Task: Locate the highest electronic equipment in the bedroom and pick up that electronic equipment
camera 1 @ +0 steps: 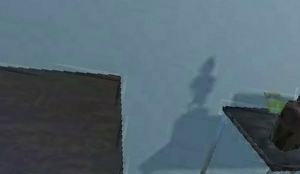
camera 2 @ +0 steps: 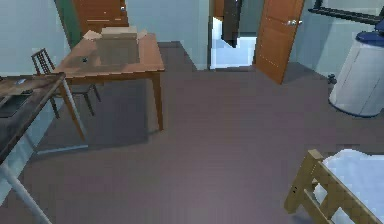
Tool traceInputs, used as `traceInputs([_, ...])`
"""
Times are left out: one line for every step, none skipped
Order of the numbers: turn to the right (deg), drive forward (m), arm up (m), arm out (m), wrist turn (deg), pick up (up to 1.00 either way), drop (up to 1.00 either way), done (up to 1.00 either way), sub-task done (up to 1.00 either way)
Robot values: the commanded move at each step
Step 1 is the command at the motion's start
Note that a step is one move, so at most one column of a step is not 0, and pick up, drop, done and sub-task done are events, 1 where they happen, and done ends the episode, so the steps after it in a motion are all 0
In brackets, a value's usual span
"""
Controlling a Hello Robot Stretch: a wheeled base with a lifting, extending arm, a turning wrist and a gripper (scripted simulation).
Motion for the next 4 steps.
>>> traceInputs([24.0, 0.00, 0.00, 0.00, 0.0, 0.00, 0.00, 0.00, 0.00])
traceInputs([0.0, 0.40, 0.00, 0.00, 0.0, 0.00, 0.00, 0.00, 0.00])
traceInputs([-30.0, 0.00, 0.00, 0.00, 0.0, 0.00, 0.00, 0.00, 0.00])
traceInputs([0.0, 0.50, 0.00, 0.00, 0.0, 0.00, 0.00, 0.00, 0.00])
